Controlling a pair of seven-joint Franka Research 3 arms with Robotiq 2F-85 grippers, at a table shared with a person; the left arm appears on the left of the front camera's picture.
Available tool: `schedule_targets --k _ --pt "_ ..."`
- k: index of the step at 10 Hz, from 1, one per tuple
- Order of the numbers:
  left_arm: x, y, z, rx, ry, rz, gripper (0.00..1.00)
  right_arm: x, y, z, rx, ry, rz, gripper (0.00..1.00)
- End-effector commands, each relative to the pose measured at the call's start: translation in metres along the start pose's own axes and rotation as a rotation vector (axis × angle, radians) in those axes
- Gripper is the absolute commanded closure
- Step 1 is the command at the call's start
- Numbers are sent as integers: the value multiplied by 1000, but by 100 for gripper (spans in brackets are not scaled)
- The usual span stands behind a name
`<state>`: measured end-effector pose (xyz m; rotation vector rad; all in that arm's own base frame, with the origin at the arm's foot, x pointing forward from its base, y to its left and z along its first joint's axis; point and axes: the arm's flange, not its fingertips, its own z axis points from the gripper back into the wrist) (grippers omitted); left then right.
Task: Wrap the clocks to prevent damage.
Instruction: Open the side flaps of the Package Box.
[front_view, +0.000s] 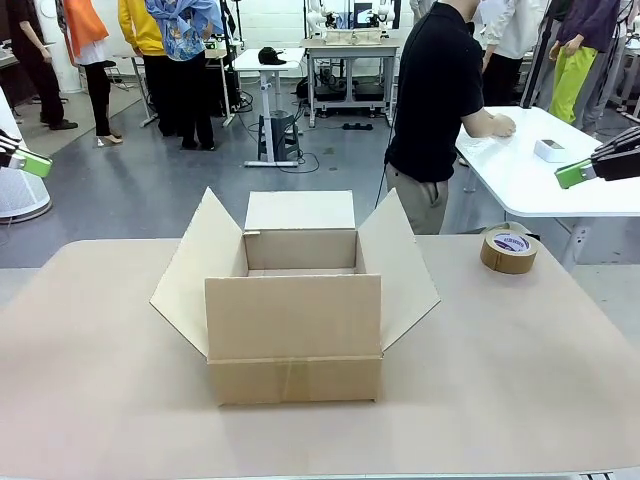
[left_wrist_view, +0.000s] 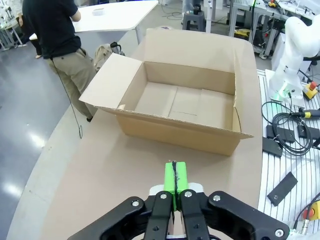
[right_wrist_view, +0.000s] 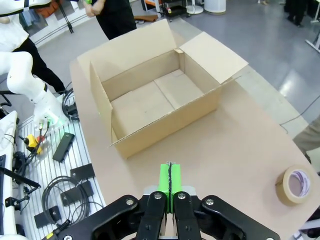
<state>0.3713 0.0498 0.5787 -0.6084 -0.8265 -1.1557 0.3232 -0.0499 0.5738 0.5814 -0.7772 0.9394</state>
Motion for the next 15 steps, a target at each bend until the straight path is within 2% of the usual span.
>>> schedule_targets --k 1,6,7,9,12,14,15 --pt "0 -4 6 6 15 -20 100 -2 2 5 3 19 26 100" --pt "-1 0 0 3 4 3 99 0 0 0 0 0 0 100" --pt "12 3 -6 42 3 39 100 -1 1 1 -2 4 -1 99" --pt "62 10 -39 94 156 91 100 60 19 -35 -67 129 -170 99" --pt "145 26 -90 133 480 241 100 157 61 -88 -176 455 -294 99" --pt "164 20 -133 204 676 341 100 192 77 -123 -275 617 -328 99" --pt "166 16 -155 273 767 389 100 198 80 -143 -324 701 -364 99"
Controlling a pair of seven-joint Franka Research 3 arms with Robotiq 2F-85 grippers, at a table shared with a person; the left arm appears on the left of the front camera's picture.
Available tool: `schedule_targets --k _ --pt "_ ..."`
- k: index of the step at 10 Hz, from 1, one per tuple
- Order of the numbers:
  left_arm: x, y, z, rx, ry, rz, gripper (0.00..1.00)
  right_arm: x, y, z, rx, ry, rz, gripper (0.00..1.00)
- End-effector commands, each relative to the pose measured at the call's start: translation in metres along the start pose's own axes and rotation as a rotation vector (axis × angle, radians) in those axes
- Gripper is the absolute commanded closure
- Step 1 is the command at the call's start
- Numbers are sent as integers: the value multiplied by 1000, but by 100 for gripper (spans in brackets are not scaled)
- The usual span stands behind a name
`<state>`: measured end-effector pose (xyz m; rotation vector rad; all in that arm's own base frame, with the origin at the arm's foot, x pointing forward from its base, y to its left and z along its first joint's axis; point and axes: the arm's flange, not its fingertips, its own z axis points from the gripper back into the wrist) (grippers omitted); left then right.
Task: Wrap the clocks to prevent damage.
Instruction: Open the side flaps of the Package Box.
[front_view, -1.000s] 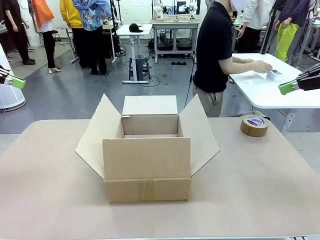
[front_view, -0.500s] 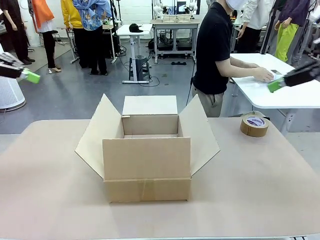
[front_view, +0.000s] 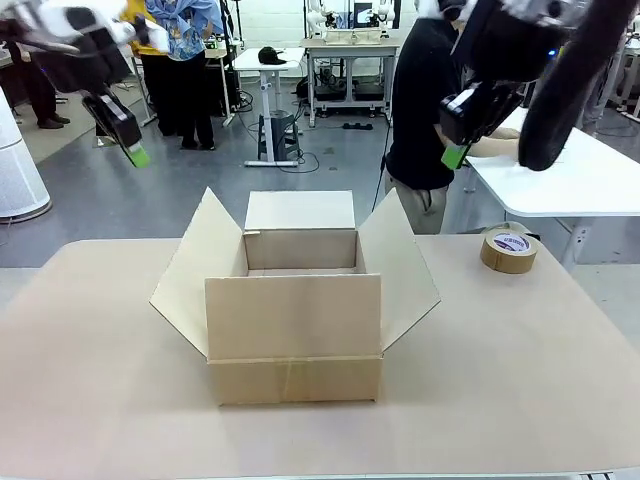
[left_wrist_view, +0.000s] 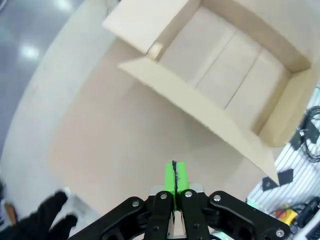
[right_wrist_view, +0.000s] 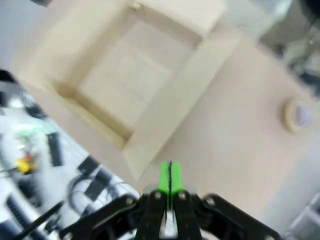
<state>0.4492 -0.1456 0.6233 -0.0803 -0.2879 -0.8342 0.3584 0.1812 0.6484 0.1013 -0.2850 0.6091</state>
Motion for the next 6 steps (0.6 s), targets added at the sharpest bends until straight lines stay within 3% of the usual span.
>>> schedule_targets --k 1,2,3,5,6 --pt "18 -13 -13 38 165 72 100 26 5 -14 -9 181 -51 99" --pt "19 -22 -17 93 165 66 100 28 8 -26 -37 192 -32 99" --pt "8 -9 -14 41 86 45 100 10 4 -12 -29 89 -27 99" --pt "8 -9 -14 41 86 45 100 10 4 -12 -29 89 -27 99" --pt "12 -16 -23 68 130 62 99 19 6 -23 -35 141 -32 99"
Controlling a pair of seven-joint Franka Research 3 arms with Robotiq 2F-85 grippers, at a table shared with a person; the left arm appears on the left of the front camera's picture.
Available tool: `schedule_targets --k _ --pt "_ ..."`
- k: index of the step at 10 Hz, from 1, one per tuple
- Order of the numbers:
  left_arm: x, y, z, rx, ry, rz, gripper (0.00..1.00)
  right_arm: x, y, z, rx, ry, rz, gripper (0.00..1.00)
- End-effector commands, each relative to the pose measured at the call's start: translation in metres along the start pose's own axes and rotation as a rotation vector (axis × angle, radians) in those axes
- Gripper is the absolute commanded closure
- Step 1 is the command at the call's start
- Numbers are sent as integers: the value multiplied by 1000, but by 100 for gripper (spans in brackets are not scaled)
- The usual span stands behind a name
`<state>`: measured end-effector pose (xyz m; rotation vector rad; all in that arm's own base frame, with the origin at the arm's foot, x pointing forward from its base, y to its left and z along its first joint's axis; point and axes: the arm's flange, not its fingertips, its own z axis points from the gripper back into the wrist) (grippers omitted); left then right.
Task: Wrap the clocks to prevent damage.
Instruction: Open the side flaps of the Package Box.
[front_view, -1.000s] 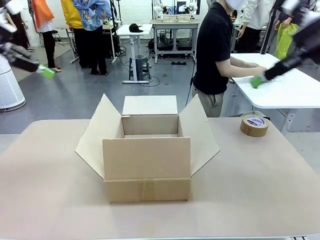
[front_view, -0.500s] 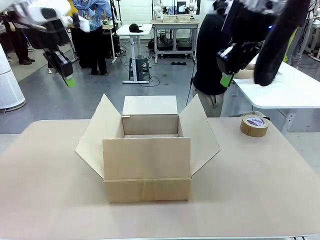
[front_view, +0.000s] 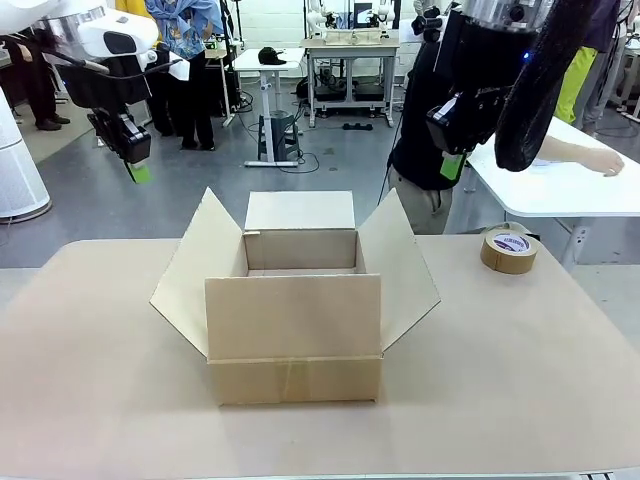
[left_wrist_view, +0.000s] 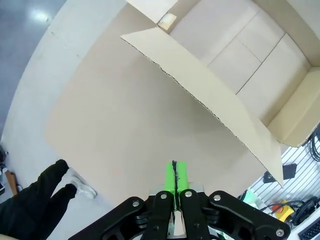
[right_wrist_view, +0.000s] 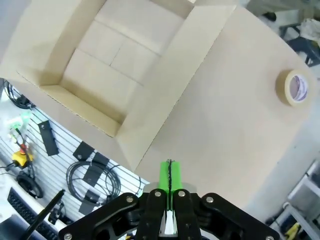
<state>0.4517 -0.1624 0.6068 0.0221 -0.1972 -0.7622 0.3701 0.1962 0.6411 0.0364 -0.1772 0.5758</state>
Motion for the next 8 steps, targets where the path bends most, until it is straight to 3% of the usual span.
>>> schedule_targets --k 1,5,8 --pt "12 -11 -7 1 28 140 99 8 15 -19 -45 29 -67 99" --pt "61 -62 -4 17 43 360 99 32 69 -37 -23 -11 -265 99" --pt "84 -87 -49 64 57 470 99 46 69 -74 -58 -15 -381 99"
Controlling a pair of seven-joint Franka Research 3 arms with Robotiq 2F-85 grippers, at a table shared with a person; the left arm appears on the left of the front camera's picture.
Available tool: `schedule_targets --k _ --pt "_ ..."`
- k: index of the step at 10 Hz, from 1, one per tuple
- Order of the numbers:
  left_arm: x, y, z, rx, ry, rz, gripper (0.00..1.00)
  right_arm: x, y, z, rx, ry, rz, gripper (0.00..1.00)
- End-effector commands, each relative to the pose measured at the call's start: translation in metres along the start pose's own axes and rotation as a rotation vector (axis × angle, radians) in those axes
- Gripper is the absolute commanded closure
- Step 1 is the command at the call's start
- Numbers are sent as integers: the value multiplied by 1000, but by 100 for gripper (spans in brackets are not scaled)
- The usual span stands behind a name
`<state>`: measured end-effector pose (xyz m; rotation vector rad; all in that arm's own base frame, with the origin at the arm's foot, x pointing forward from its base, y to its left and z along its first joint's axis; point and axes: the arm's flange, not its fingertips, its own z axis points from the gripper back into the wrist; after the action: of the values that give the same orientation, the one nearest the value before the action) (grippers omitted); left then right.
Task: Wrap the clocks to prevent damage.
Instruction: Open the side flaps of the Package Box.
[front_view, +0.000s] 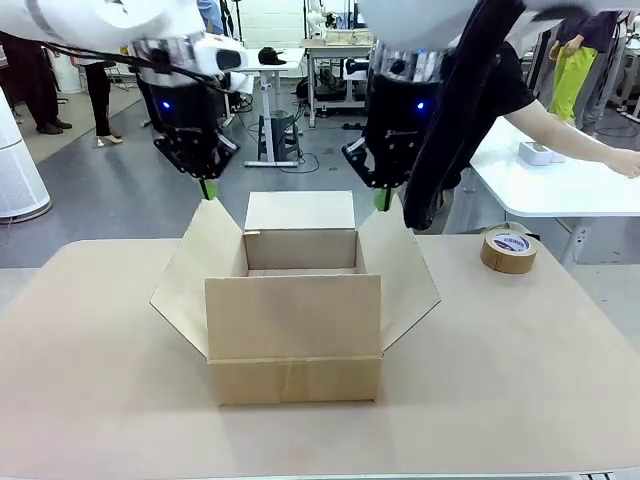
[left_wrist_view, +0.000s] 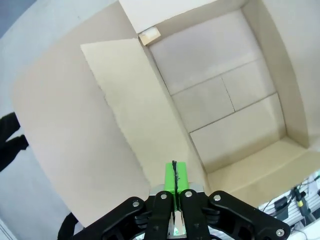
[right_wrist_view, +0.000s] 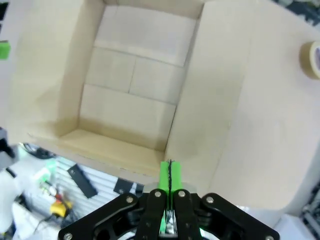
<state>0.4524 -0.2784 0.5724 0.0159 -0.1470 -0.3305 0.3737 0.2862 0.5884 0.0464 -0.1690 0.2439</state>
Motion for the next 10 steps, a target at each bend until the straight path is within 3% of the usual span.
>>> schedule_targets --k 1,5,10 --pt "11 -4 -23 47 -9 59 99 8 -10 -26 -44 -43 -79 99" --pt "15 10 -79 41 73 116 99 18 -40 -88 -80 -115 -160 99" --pt "10 57 -124 117 163 231 99 17 -68 -147 -151 -18 -214 99"
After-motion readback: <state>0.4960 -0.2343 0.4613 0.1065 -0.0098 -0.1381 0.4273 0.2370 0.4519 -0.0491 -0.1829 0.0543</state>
